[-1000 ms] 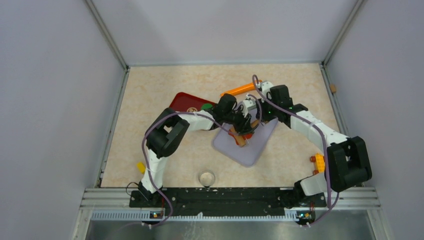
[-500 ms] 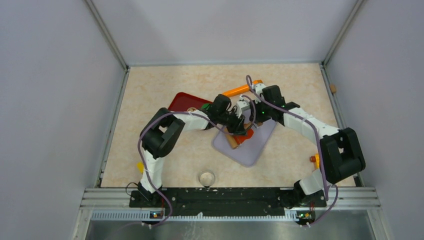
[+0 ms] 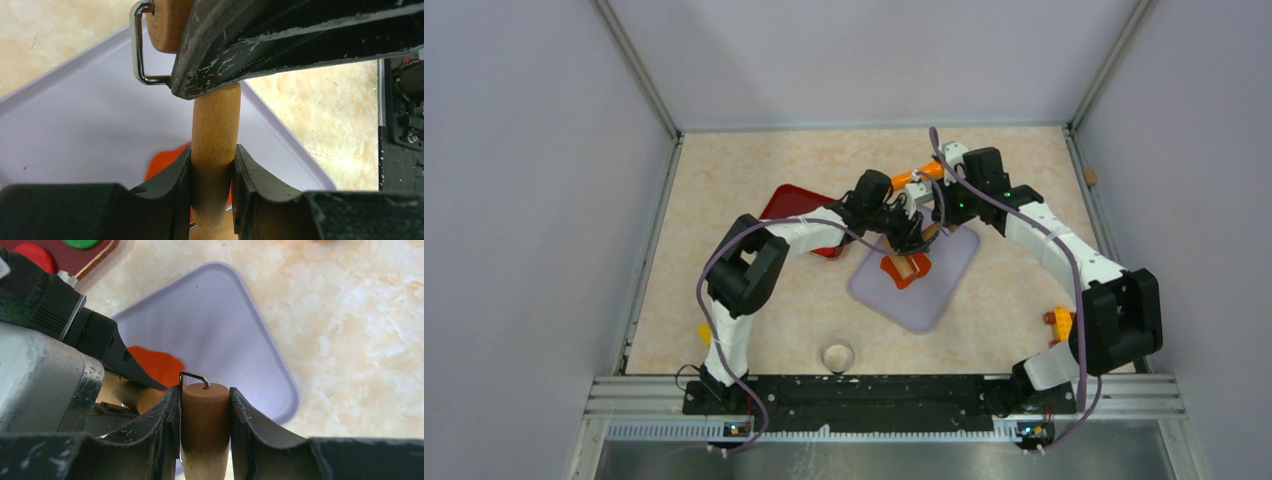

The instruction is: Roll out the dumpling wrappers from the dough

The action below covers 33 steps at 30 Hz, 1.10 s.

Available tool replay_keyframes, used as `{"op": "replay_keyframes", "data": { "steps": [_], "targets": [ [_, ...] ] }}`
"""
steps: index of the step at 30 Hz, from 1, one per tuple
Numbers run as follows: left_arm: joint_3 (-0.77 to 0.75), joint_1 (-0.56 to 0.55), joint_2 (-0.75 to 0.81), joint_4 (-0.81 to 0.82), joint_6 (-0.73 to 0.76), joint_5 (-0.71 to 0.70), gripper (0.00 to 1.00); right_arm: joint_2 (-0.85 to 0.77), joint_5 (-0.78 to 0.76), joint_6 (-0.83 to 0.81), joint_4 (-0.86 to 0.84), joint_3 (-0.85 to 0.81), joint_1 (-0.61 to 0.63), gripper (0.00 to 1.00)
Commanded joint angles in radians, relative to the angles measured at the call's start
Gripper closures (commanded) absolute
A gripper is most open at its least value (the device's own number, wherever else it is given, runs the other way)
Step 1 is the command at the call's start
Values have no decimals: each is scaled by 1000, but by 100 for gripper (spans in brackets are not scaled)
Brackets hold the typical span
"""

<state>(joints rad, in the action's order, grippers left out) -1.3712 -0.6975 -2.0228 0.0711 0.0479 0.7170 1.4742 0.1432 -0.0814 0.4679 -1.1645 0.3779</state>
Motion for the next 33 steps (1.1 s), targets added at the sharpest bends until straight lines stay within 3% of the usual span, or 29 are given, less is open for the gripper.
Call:
{"op": "replay_keyframes", "data": {
  "steps": [1, 15, 33],
  "targets": [
    [-78, -12, -58, 88, -42, -123, 100, -51, 60, -38, 97, 64, 29, 100],
    [-95, -71, -239, 267, -115, -127, 100, -83, -43, -63, 62, 196, 13, 100],
    [-422, -107, -435, 243, -240, -109, 100, -94, -50, -64, 77, 176, -78, 100]
  ]
}}
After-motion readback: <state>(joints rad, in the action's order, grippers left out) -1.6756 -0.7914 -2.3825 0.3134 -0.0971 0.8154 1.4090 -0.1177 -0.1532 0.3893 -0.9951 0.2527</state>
